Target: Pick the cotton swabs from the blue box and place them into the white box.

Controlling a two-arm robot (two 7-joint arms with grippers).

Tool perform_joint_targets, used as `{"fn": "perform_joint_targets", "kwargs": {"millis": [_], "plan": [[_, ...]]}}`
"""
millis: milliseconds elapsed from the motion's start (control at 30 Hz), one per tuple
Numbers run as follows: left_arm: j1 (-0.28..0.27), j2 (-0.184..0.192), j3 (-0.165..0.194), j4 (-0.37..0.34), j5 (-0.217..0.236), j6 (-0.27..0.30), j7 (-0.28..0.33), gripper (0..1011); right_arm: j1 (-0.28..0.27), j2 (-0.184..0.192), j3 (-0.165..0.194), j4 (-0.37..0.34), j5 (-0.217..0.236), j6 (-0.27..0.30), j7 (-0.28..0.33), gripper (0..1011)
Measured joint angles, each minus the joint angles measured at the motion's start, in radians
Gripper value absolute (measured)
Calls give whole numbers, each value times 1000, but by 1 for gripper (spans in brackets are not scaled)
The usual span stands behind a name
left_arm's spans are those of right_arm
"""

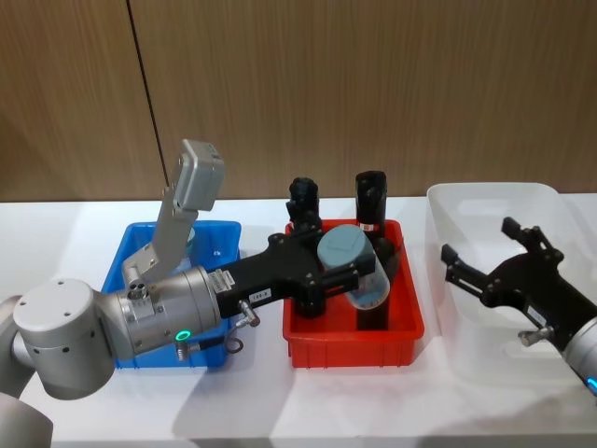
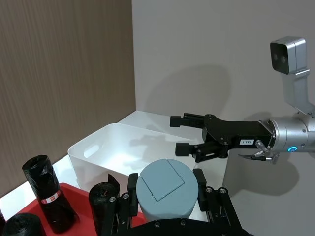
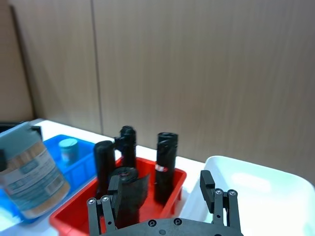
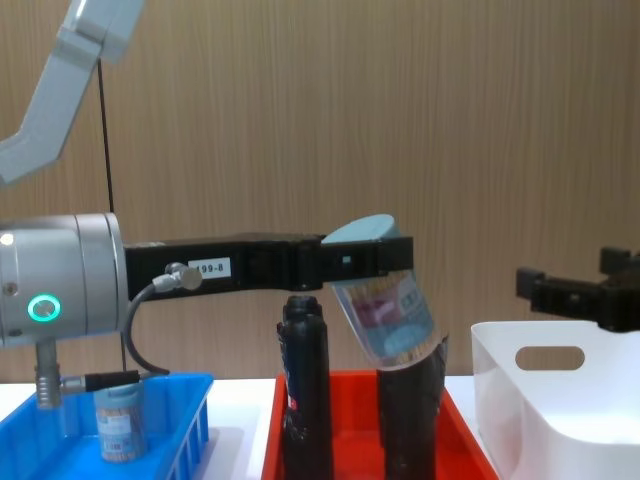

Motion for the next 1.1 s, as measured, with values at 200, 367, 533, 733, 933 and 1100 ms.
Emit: {"fn": "perform_joint_targets", "kwargs": {"millis": [200,367,533,733,933,1100], "plan": [[0,0,1,1,0,-1,-2,668,16,16,4,2,7,42,80,1002],[-1,0,1,1,0,-1,-3,668,38,34,10,6,16,91,170,1002],[-1,0,1,1,0,-1,-3,668,67,54,16,15,22,141,264,1002],[-1,0,1,1,0,-2,-4,668,101,77,24,29,26,187,362,1002],[-1,0,1,1,0,-1,-4,668,131,93,29,43,32,220,437,1002],[-1,0,1,1,0,-1,-4,668,160,100,30,58,42,247,499,1002]]}}
